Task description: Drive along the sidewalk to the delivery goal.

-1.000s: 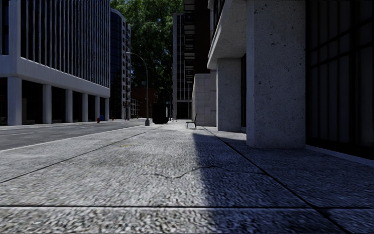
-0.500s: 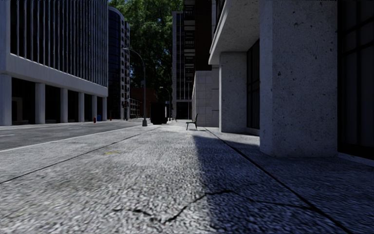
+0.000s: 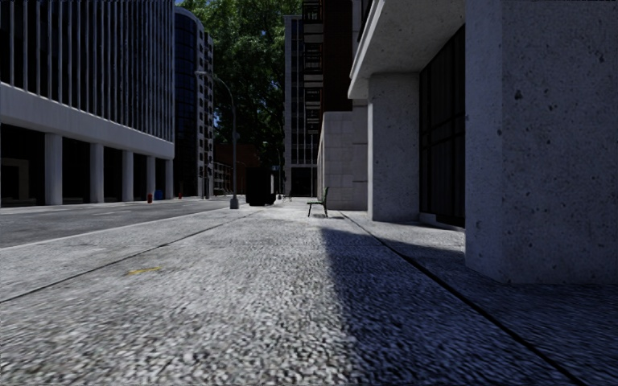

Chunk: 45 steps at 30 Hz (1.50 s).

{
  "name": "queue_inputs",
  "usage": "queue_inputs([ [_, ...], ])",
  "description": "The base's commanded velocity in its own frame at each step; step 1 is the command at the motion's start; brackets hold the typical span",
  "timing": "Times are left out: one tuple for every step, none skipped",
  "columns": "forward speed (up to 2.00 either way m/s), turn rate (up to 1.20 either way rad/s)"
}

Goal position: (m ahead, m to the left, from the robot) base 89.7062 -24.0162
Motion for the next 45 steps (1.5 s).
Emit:
queue_inputs([
  [2.00,0.00],
  [2.00,0.00],
  [2.00,0.00],
  [2.00,0.00],
  [2.00,0.00],
  [2.00,0.00],
  [2.00,0.00],
  [2.00,0.00],
  [2.00,0.00],
  [2.00,0.00],
  [2.00,0.00],
  [2.00,0.00],
  [2.00,0.00],
  [2.00,0.00],
  [2.00,0.00],
  [2.00,0.00],
  [2.00,0.00],
  [2.00,0.00],
  [2.00,0.00],
  [2.00,0.00],
  [2.00,0.00],
  [2.00,0.00],
  [2.00,0.00],
  [2.00,0.00],
  [2.00,0.00],
  [2.00,0.00],
  [2.00,0.00],
  [2.00,0.00],
  [2.00,0.00],
  [2.00,0.00],
  [2.00,0.00],
  [2.00,0.00],
  [2.00,0.00],
  [2.00,0.00],
  [2.00,0.00],
  [2.00,0.00],
  [2.00,0.00],
  [2.00,0.00],
  [2.00,0.00],
  [2.00,0.00],
  [2.00,0.00],
  [2.00,0.00],
  [2.00,0.00],
  [2.00,0.00],
  [2.00,0.00],
])
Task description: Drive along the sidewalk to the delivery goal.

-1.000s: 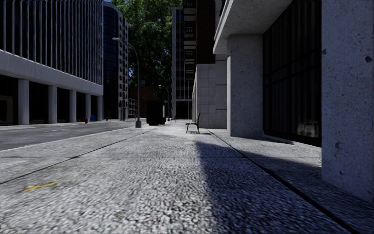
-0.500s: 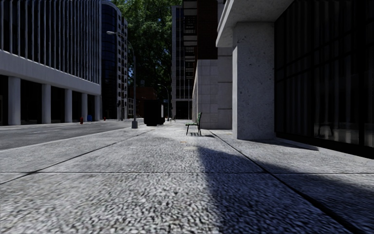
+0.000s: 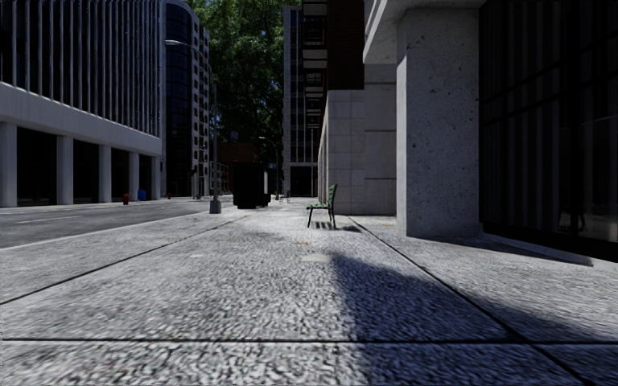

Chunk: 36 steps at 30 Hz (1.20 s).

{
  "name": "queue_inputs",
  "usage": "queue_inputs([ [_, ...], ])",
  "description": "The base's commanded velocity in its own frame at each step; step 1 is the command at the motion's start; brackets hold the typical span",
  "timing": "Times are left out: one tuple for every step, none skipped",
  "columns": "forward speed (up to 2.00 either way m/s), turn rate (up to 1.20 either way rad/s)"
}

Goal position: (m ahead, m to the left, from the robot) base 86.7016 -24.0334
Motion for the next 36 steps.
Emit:
queue_inputs([
  [2.00,0.00],
  [2.00,0.00],
  [2.00,0.00],
  [2.00,0.00],
  [2.00,0.00],
  [2.00,0.00],
  [2.00,0.00],
  [2.00,0.00],
  [2.00,0.00],
  [2.00,0.00],
  [2.00,0.00],
  [2.00,0.00],
  [2.00,0.00],
  [2.00,0.00],
  [2.00,0.00],
  [2.00,0.00],
  [2.00,0.00],
  [2.00,0.00],
  [2.00,0.00],
  [2.00,0.00],
  [2.00,-0.02],
  [2.00,-0.09],
  [2.00,-0.09],
  [2.00,-0.14],
  [2.00,-0.25],
  [2.00,-0.36],
  [2.00,-0.38],
  [2.00,-0.38],
  [2.00,-0.38],
  [2.00,-0.39],
  [2.00,-0.39],
  [2.00,-0.39],
  [2.00,-0.39],
  [2.00,-0.39],
  [2.00,-0.39],
  [2.00,-0.39],
])
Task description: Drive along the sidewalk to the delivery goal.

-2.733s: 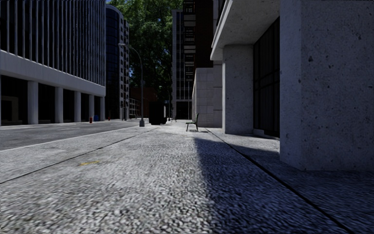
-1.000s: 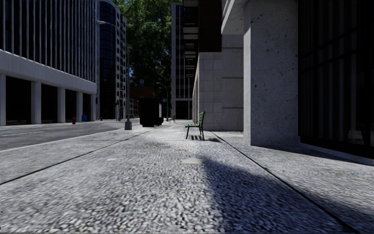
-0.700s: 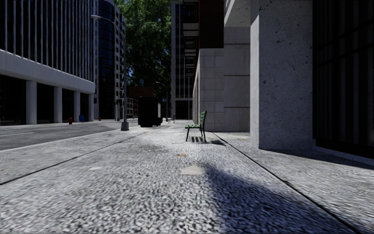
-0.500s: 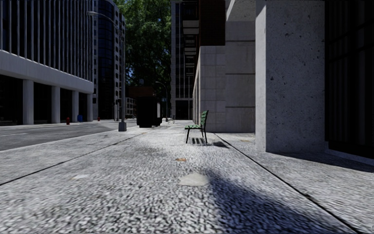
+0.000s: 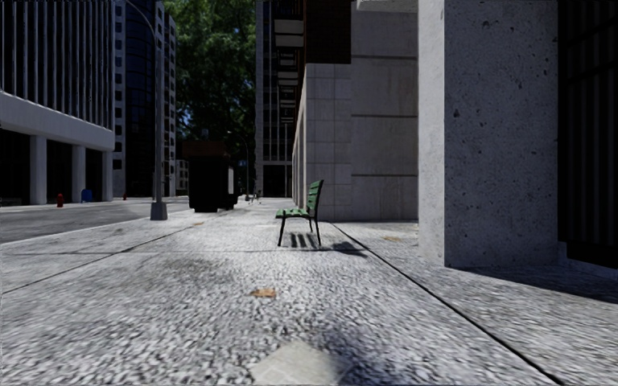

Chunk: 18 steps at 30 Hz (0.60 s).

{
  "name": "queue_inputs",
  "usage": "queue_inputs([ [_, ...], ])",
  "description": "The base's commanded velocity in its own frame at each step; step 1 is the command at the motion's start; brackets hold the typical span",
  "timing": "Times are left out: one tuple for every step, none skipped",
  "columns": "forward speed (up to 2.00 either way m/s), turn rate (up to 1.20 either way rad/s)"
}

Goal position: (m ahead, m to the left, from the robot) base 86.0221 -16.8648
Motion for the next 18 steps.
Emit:
queue_inputs([
  [2.00,-0.39],
  [2.00,-0.39],
  [2.00,-0.39],
  [2.00,-0.39],
  [2.00,-0.15],
  [2.00,0.00],
  [2.00,0.00],
  [2.00,0.00],
  [2.00,0.00],
  [2.00,0.00],
  [2.00,0.00],
  [2.00,0.00],
  [2.00,0.00],
  [2.00,0.00],
  [2.00,0.00],
  [2.00,0.00],
  [2.00,0.00],
  [2.00,0.00],
])
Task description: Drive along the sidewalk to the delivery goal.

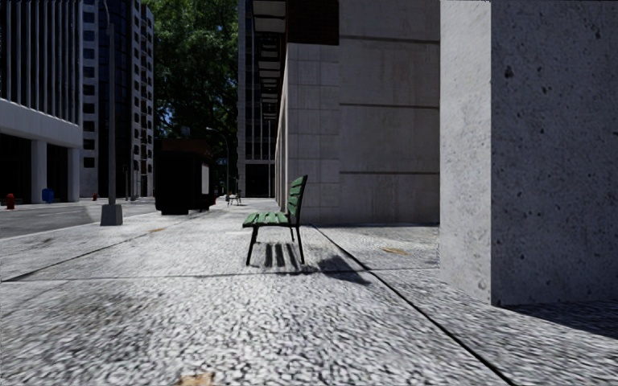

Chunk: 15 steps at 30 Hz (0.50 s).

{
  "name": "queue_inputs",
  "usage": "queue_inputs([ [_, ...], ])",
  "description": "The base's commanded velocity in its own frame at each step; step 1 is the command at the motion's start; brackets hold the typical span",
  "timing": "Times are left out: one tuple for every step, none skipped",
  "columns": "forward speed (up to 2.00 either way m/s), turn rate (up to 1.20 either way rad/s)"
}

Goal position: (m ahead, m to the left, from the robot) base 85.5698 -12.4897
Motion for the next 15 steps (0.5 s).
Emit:
queue_inputs([
  [2.00,0.00],
  [2.00,0.00],
  [2.00,-0.04],
  [2.00,-0.17],
  [2.00,-0.17],
  [2.00,-0.23],
  [2.00,-0.24],
  [2.00,-0.25],
  [2.00,-0.25],
  [2.00,-0.25],
  [2.00,-0.25],
  [2.00,-0.25],
  [2.00,-0.25],
  [2.00,-0.25],
  [2.00,-0.25],
])
